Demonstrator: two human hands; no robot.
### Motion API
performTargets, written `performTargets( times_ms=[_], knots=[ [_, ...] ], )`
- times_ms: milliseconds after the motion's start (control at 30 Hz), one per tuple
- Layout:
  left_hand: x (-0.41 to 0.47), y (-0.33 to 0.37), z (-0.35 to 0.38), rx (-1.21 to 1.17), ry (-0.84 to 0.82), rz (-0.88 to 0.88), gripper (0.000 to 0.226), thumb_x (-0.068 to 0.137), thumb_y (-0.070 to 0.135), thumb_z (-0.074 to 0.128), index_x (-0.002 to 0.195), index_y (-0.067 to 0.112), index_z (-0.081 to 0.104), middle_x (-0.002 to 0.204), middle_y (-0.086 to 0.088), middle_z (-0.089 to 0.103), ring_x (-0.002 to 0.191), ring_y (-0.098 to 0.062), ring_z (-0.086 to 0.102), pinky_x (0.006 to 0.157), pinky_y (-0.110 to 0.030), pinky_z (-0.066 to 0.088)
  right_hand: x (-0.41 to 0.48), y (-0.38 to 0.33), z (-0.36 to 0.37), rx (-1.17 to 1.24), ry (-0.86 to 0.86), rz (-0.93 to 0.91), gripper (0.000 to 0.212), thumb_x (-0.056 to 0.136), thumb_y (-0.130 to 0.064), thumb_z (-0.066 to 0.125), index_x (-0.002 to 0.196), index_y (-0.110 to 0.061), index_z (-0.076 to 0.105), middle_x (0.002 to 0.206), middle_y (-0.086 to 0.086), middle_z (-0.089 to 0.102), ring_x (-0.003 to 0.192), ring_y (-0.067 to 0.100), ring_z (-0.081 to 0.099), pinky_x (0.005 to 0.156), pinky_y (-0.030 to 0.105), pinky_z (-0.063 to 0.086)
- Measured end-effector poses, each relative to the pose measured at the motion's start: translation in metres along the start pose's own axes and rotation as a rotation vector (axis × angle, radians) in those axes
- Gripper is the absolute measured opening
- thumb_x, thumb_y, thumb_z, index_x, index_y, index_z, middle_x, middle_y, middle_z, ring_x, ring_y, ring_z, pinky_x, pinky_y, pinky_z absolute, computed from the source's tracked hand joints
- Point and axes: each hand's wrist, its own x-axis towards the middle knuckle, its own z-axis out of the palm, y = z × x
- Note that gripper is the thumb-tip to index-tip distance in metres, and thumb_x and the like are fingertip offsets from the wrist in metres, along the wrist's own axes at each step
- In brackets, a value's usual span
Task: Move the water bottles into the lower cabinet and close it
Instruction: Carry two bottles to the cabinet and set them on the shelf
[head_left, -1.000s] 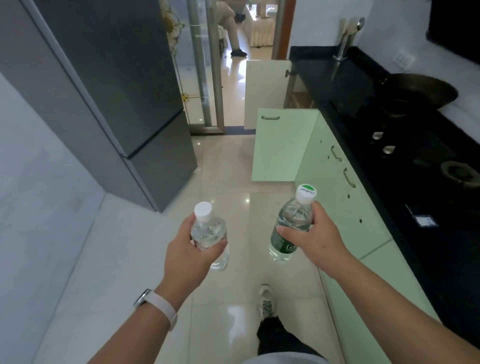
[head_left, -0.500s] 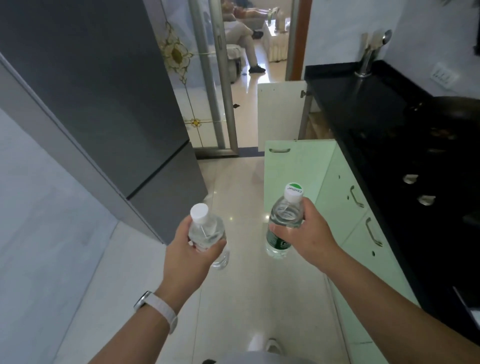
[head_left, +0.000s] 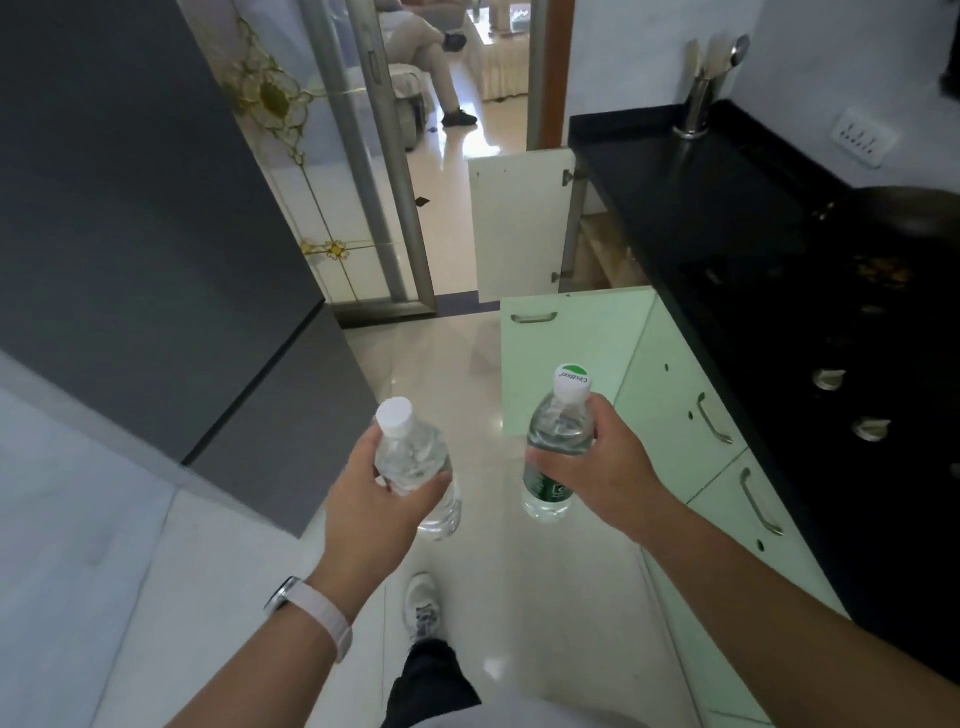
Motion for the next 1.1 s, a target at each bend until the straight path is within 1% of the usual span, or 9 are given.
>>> performTargets(
  times_ms=[100,233,300,433,533,633,767,967,1100],
  knots=[
    [0.053,-0.009,-0.003,-0.010,-0.034,0.024,0.054,0.070,0.024,0.089,0.111,0.041,0.058,0.097,0.026,0.067,0.088,0.005,0.065,0.070,-0.007,0.048,0.039,-0.012,0.022,-0.026,0.036,0.011,0.047,0.067,-0.031,0.087,0.102,-0.038,0.057,0.093,-0.014,0.069,0.083,0.000,0.066,0.085,0.036,0.056],
    [0.131,-0.021,-0.022,0.005,-0.096,0.047,0.072,0.064,0.055,0.084,0.127,0.034,0.056,0.112,0.013,0.068,0.098,-0.008,0.067,0.087,-0.036,0.058,0.094,-0.040,0.062,-0.052,0.095,0.049,0.046,0.068,-0.028,0.086,0.102,-0.037,0.056,0.094,-0.009,0.068,0.088,0.008,0.066,0.086,0.043,0.056],
    [0.171,-0.023,-0.037,-0.003,-0.119,0.074,0.076,0.063,0.062,0.080,0.129,0.033,0.055,0.114,0.013,0.067,0.102,-0.010,0.067,0.089,-0.042,0.058,0.122,-0.061,0.084,-0.067,0.108,0.063,0.047,0.070,-0.026,0.086,0.104,-0.035,0.055,0.097,-0.009,0.067,0.089,0.009,0.065,0.086,0.042,0.056],
    [0.247,-0.026,-0.061,-0.040,-0.158,0.075,0.070,0.071,0.043,0.087,0.131,0.030,0.055,0.115,0.012,0.067,0.104,-0.011,0.066,0.092,-0.044,0.057,0.173,-0.101,0.125,-0.063,0.155,0.036,0.050,0.071,-0.026,0.086,0.108,-0.033,0.053,0.099,-0.012,0.065,0.091,0.008,0.064,0.081,0.031,0.053],
    [0.291,-0.030,-0.065,-0.047,-0.156,0.083,0.073,0.069,0.041,0.089,0.132,0.026,0.055,0.118,0.005,0.068,0.105,-0.017,0.068,0.093,-0.047,0.056,0.203,-0.119,0.147,-0.040,0.182,0.003,0.056,0.068,-0.028,0.088,0.111,-0.036,0.052,0.103,-0.014,0.064,0.096,0.009,0.063,0.085,0.032,0.053],
    [0.322,-0.030,-0.070,-0.063,-0.165,0.070,0.078,0.066,0.042,0.090,0.134,0.025,0.055,0.119,0.003,0.069,0.103,-0.018,0.069,0.092,-0.045,0.057,0.228,-0.134,0.159,-0.048,0.184,0.005,0.053,0.069,-0.029,0.088,0.109,-0.035,0.053,0.101,-0.015,0.064,0.095,0.008,0.062,0.086,0.033,0.052],
    [0.359,-0.033,-0.071,-0.094,-0.191,0.059,0.069,0.070,0.025,0.091,0.130,0.022,0.058,0.113,0.007,0.069,0.101,-0.013,0.068,0.087,-0.030,0.055,0.262,-0.142,0.168,-0.054,0.180,0.009,0.052,0.070,-0.028,0.087,0.108,-0.037,0.052,0.101,-0.017,0.063,0.093,0.004,0.061,0.082,0.027,0.049],
    [0.426,-0.037,-0.056,-0.074,-0.185,0.056,0.069,0.068,0.022,0.091,0.129,0.024,0.059,0.108,0.011,0.069,0.095,-0.005,0.068,0.081,-0.023,0.053,0.329,-0.133,0.169,-0.018,0.186,0.068,0.057,0.071,-0.028,0.087,0.117,-0.033,0.052,0.105,-0.014,0.063,0.097,0.008,0.062,0.085,0.030,0.051],
    [0.482,-0.029,-0.033,-0.056,-0.211,0.047,0.073,0.069,0.022,0.091,0.133,0.023,0.056,0.114,0.007,0.069,0.101,-0.011,0.067,0.082,-0.025,0.052,0.393,-0.126,0.163,0.008,0.168,0.073,0.058,0.071,-0.027,0.087,0.117,-0.033,0.052,0.105,-0.015,0.063,0.097,0.008,0.062,0.085,0.030,0.051]
  ],
)
